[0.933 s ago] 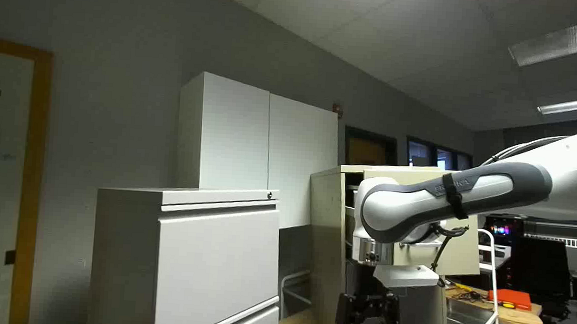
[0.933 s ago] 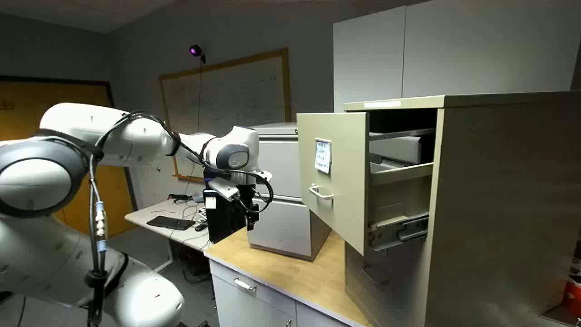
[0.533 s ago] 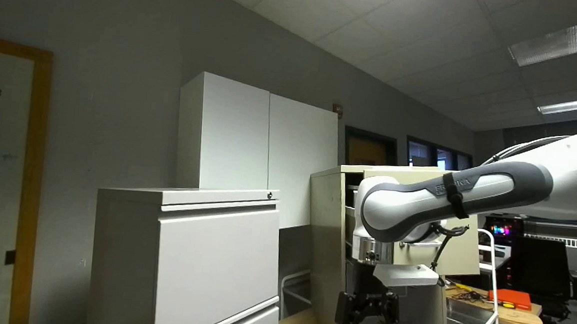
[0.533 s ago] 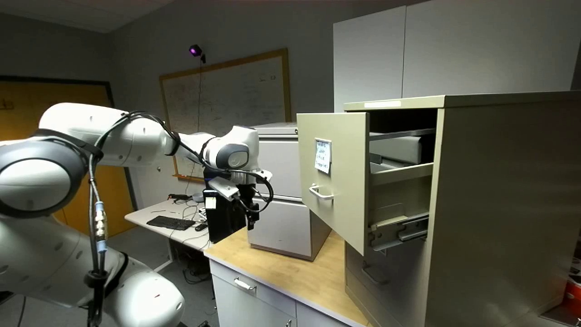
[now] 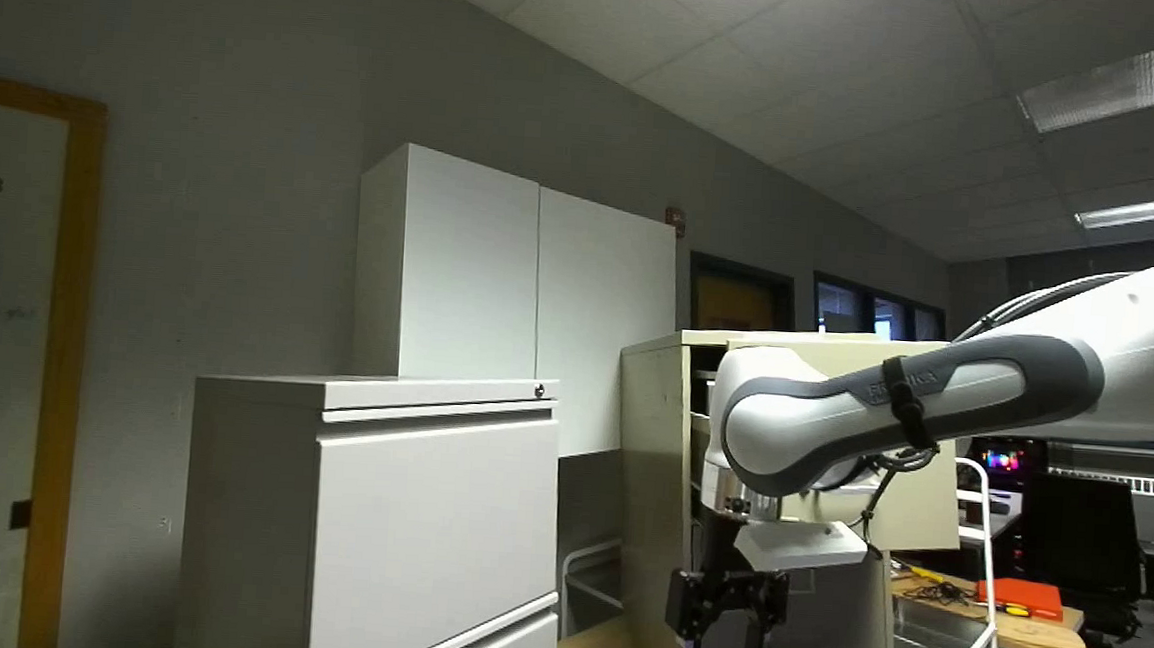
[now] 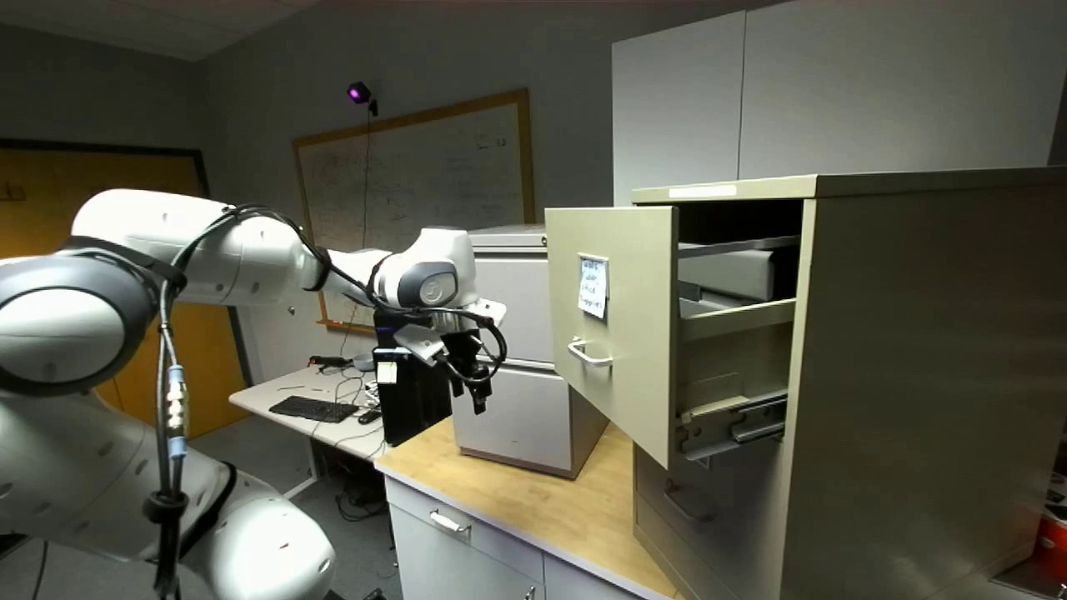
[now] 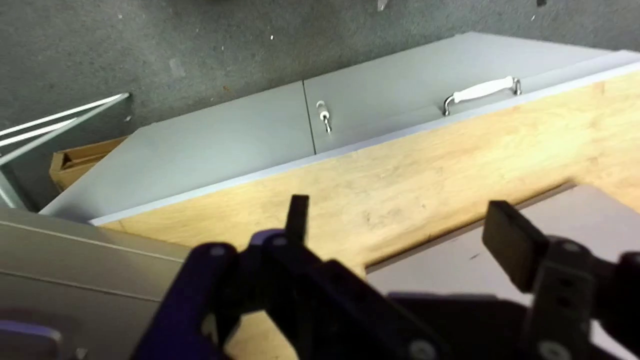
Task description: Close the top drawer of the file cabinet
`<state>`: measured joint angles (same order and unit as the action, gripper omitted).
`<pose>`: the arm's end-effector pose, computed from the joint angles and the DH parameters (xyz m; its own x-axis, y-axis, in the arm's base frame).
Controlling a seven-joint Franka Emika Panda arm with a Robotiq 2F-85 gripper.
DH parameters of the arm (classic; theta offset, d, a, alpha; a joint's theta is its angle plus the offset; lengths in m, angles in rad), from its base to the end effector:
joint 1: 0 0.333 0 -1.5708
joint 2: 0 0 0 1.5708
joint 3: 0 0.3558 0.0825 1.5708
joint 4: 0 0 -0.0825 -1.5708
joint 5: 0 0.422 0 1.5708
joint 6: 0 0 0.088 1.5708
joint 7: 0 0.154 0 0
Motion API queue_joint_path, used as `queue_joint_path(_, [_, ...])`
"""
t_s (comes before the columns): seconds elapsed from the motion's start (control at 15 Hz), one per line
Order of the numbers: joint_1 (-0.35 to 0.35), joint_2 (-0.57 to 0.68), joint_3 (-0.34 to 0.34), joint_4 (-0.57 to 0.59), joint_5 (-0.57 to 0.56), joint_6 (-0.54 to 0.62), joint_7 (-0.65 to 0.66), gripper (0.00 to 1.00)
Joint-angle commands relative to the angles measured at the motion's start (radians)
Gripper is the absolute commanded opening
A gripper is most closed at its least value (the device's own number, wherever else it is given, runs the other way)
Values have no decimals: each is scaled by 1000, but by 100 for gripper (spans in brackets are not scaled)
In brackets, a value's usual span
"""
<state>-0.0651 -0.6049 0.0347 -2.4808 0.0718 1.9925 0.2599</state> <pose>0.3984 -0.0041 0.4818 0.9431 -0.3175 0.0992 -0.3108 -0.9474 -0.0768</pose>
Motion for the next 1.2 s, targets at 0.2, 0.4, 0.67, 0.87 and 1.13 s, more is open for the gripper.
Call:
queue_joint_path(0.2, [-119,-86,56,-8,-170,168,173,36])
queue_joint_path(0.4, [-187,-151,61,-20,-244,218,237,14])
queue_joint_path(0.67, [-286,-237,63,-22,-316,280,303,0])
queue_joint_path(0.87, [-359,-276,78,-17,-363,370,345,0])
queue_joint_path(1.13, [-474,-268,127,-15,-437,592,414,0])
